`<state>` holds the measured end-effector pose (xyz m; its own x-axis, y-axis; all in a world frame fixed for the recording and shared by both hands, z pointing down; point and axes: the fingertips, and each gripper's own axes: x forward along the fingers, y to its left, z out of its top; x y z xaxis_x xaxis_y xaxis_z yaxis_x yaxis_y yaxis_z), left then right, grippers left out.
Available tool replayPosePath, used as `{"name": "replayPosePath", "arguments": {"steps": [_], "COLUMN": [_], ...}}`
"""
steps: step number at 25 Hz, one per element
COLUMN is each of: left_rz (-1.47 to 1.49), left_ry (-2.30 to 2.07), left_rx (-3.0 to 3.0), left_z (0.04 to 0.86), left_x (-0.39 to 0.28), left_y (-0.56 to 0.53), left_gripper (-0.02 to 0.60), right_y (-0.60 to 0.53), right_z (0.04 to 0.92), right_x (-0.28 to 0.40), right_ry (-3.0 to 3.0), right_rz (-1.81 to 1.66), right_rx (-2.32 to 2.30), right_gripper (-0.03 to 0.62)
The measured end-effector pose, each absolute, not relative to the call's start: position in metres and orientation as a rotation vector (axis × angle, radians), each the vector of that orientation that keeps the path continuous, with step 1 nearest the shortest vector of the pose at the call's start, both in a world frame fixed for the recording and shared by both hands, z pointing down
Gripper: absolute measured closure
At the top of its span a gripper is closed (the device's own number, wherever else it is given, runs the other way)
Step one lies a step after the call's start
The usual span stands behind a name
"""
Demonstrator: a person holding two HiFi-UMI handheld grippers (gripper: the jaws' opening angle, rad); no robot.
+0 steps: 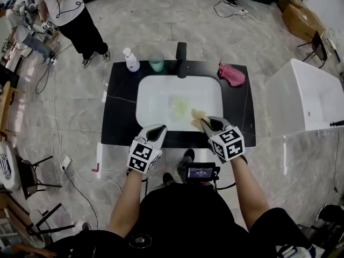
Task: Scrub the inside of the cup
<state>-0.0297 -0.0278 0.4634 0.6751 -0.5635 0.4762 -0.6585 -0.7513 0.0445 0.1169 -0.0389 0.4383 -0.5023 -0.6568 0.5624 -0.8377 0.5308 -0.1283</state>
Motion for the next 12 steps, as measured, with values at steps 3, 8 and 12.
{"name": "replayPosePath", "arguments": {"steps": [3, 8, 12], "left_rz": [0.609, 0.594, 0.597], "left_ry": [-0.993, -0.977, -0.966], "left_rx": [2.673, 2.680, 2.688], "left_z": [0.458, 0.459, 0.461], "left_x": [-0.041, -0.055, -0.064], "left_y": [-0.005, 0.028, 0.048], "left_gripper": [0.581, 0.581, 0.581], "right_y": [-0.015, 0.020, 0.043], "right_z": [0.426, 0.417, 0.416], "right_x": [0.104, 0.091, 0.086], "right_ry": [-2.327, -2.324, -2.319], "right_rz": [0.516, 0.478, 0.483], "right_rx": [1.216, 1.237, 1.270], "right_gripper": [0.553, 0.553, 0.553]}}
